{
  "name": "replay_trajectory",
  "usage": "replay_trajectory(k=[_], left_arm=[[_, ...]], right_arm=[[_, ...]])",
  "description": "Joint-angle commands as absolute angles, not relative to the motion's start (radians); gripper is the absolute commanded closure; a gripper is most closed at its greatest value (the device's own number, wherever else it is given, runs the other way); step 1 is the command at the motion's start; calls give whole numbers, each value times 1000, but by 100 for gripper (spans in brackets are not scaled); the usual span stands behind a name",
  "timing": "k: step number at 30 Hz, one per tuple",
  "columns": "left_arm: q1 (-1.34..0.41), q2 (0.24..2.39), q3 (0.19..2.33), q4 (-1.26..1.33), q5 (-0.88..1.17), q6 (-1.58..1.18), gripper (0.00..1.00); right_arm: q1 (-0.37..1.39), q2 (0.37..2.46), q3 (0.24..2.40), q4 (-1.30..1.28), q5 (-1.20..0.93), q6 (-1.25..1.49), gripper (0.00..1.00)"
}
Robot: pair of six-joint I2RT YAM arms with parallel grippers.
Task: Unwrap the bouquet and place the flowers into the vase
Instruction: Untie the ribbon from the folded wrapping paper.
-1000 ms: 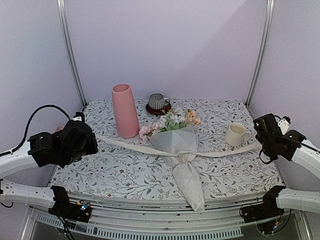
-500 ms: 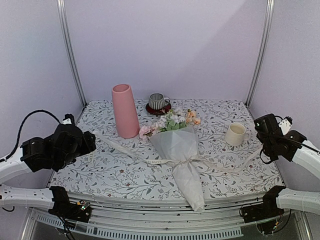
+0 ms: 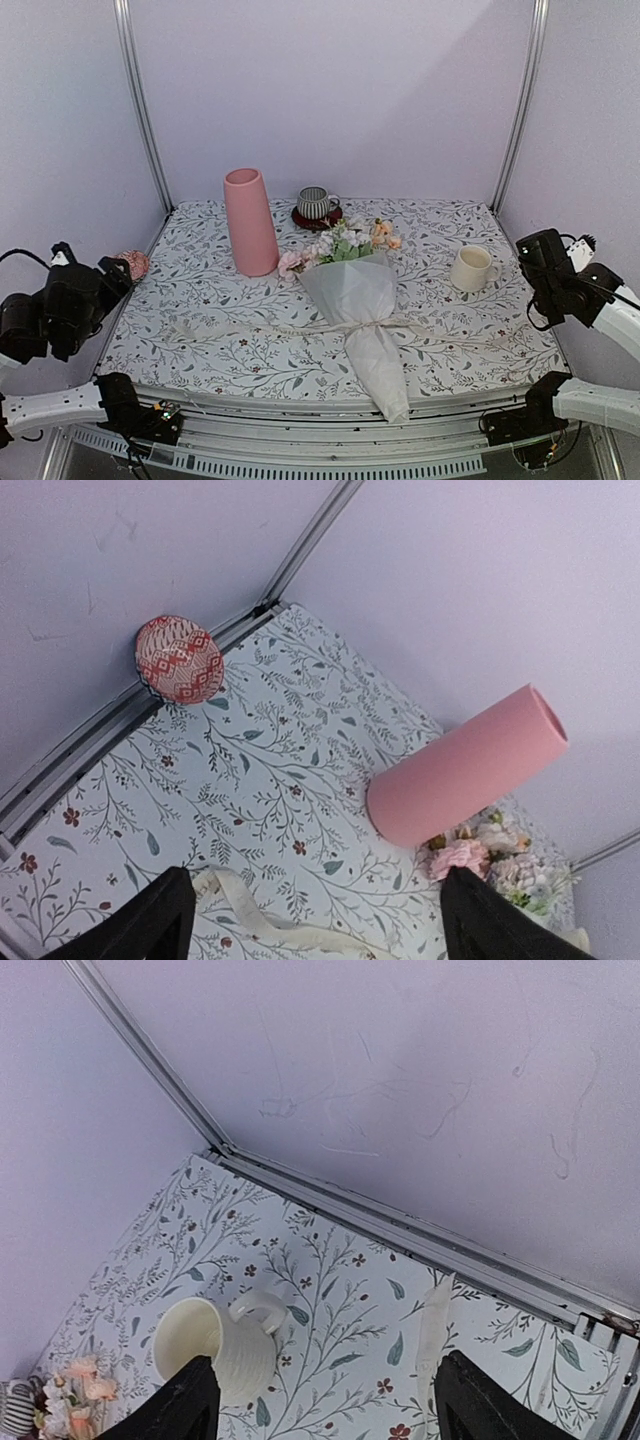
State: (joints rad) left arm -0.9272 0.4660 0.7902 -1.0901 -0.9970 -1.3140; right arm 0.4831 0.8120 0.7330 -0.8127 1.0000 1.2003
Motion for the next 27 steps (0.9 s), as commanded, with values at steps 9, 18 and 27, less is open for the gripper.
replay_trajectory(k=[9,18,27], left_arm=[[-917,52,464,-297,-616,-586,12],[-918,439,530,-179,-397,-499,10],[-918,657,466,48,-122,-447,9]], right_arm=[[480,683,629,-155,311,422,12],[480,835,663,-103,-35,324,17],[499,881,605,29,-301,311,2]])
